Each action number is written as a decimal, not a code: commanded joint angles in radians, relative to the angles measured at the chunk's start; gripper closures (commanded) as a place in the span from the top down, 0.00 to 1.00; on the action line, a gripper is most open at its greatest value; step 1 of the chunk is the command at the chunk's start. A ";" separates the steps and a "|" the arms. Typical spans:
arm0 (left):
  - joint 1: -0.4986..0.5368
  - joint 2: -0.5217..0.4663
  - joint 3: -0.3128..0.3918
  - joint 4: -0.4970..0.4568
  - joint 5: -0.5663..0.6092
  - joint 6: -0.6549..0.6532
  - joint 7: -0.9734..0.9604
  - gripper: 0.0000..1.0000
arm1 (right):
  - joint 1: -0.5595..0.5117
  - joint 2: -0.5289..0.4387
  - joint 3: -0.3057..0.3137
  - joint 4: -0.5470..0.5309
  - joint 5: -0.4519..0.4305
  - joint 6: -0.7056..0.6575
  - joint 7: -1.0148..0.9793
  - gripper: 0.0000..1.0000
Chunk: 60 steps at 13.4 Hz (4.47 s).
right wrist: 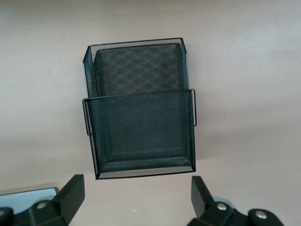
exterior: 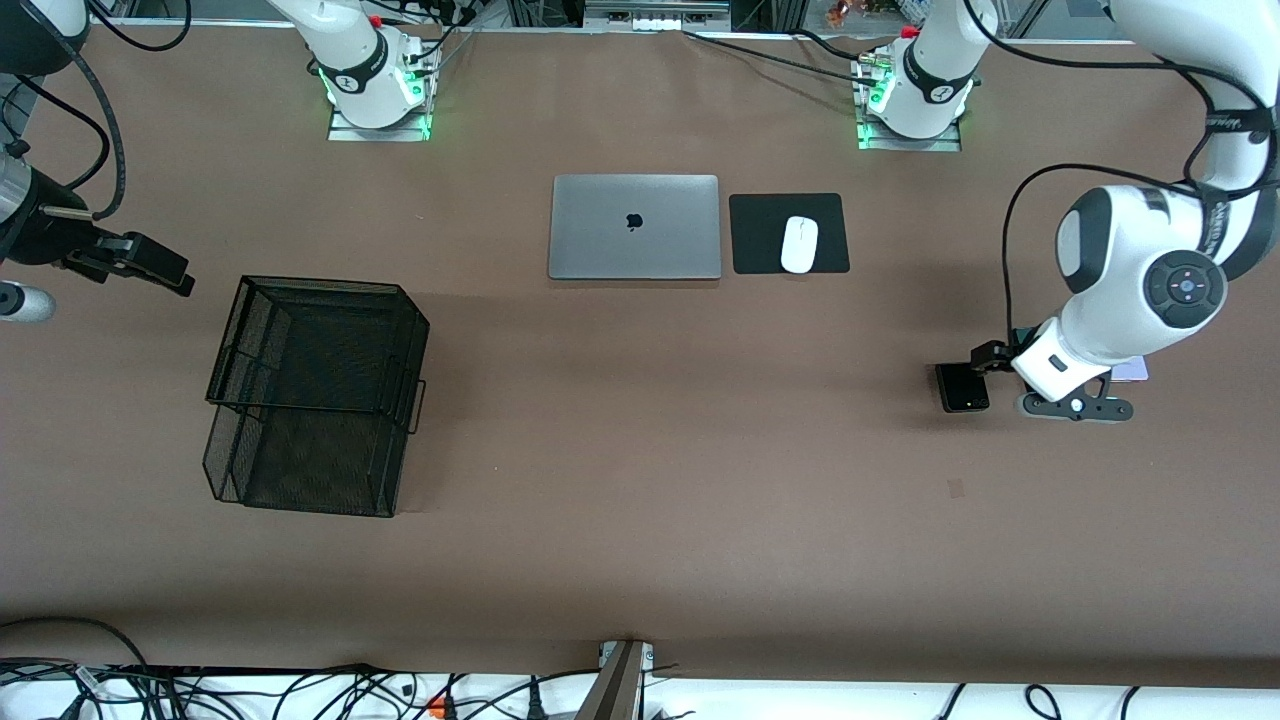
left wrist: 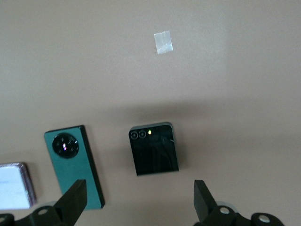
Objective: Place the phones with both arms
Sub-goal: 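Grasp the black flip phone with the left gripper and lift it, then carry the flip phone beside the laptop and lower it with the left gripper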
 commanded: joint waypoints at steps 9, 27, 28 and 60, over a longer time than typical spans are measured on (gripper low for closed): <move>0.035 0.099 -0.018 -0.184 -0.061 0.395 -0.008 1.00 | -0.008 0.010 0.002 0.031 0.005 -0.024 -0.008 1.00; 0.039 0.205 -0.031 -0.186 -0.190 0.472 -0.041 1.00 | -0.007 0.010 0.001 0.029 0.005 -0.024 -0.008 1.00; 0.037 0.208 -0.031 -0.184 -0.223 0.477 -0.041 0.92 | -0.007 0.010 0.002 0.031 0.005 -0.024 -0.008 1.00; -0.664 0.536 -0.054 0.636 -0.184 0.008 -0.780 0.00 | -0.013 0.022 -0.001 0.023 0.004 -0.019 0.001 1.00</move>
